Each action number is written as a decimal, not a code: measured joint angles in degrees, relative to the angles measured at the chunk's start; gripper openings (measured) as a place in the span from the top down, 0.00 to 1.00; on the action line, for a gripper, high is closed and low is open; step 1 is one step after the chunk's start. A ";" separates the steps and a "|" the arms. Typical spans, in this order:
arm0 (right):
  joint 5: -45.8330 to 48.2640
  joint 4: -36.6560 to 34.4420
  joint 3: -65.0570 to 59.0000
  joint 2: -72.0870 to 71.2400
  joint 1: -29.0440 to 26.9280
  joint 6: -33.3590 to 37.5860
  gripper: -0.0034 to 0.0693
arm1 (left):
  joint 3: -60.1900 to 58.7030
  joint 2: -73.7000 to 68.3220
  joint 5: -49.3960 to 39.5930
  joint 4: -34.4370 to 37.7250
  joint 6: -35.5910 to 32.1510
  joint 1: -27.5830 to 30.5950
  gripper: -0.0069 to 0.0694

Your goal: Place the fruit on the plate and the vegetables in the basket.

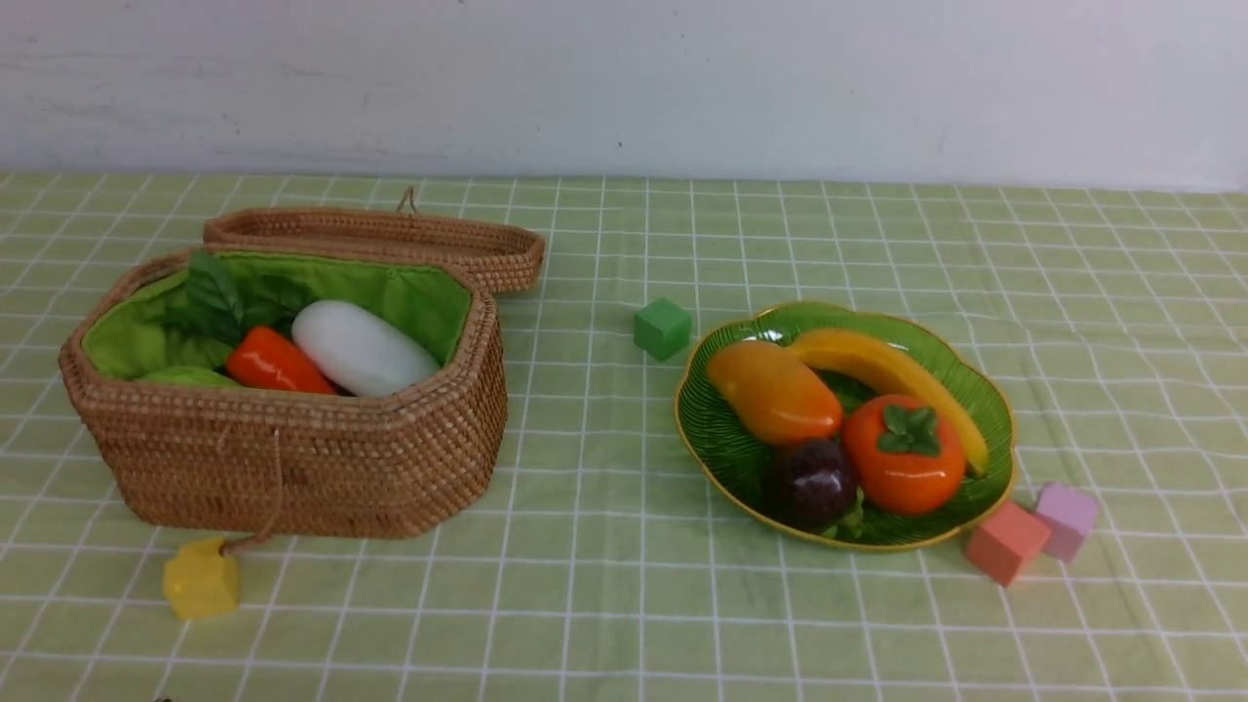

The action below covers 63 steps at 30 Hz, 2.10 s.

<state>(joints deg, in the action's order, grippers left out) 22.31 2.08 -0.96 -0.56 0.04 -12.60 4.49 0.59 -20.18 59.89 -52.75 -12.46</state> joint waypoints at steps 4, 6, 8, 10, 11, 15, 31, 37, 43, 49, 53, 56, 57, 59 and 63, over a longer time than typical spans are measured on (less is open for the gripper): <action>0.00 0.00 0.00 0.00 0.00 0.00 0.97 | 0.00 0.00 0.00 0.00 0.00 0.00 0.90; 0.00 0.00 0.00 0.00 0.00 0.00 0.97 | 0.00 0.00 0.00 0.00 0.00 0.00 0.90; 0.00 0.00 0.00 0.00 0.00 0.00 0.97 | 0.00 0.00 0.17 0.00 0.00 0.00 0.90; 0.00 0.00 0.00 0.00 0.00 0.00 0.97 | 0.00 0.00 0.91 0.00 0.00 0.00 0.90; 0.00 0.00 0.00 0.00 0.00 0.00 0.97 | 0.00 0.00 1.84 0.00 0.00 0.00 0.90; 0.00 0.00 0.00 0.00 0.00 0.00 0.97 | 0.00 0.00 7.77 -0.90 2.01 0.29 0.90; 0.00 0.00 0.00 0.00 0.00 0.00 0.97 | -6.19 0.00 -0.35 -50.88 55.11 9.07 0.93; 0.00 -0.11 0.00 0.00 0.00 0.00 0.96 | -6.19 0.00 -1.58 -52.28 64.97 9.07 0.93; 0.00 -0.17 0.00 0.00 0.00 0.00 0.95 | -6.19 0.00 -1.58 -52.28 66.19 9.07 0.93; 0.00 -0.17 0.00 0.00 0.00 0.00 0.95 | -6.19 0.00 -1.58 -52.28 66.23 9.07 0.93; 0.00 -0.17 0.00 0.00 0.00 0.00 0.94 | -6.19 0.00 -1.58 -52.28 66.23 9.07 0.93; 0.00 -0.17 0.00 0.00 0.00 0.00 0.94 | -6.19 0.00 -1.58 -52.28 66.23 9.07 0.93; 0.00 -0.17 0.00 0.00 0.00 0.00 0.93 | -6.19 0.00 -1.58 -52.28 66.23 9.07 0.93; 0.00 -0.17 0.00 0.00 0.00 0.00 0.93 | -6.19 0.00 -1.58 -52.28 66.23 9.07 0.93; 0.00 -0.17 0.00 0.00 0.00 0.00 0.92 | -6.19 0.00 -1.58 -52.28 66.23 9.07 0.92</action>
<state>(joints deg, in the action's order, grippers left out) 22.31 1.91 -0.96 -0.56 0.04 -12.60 -1.70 0.59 -21.76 7.61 13.48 -3.39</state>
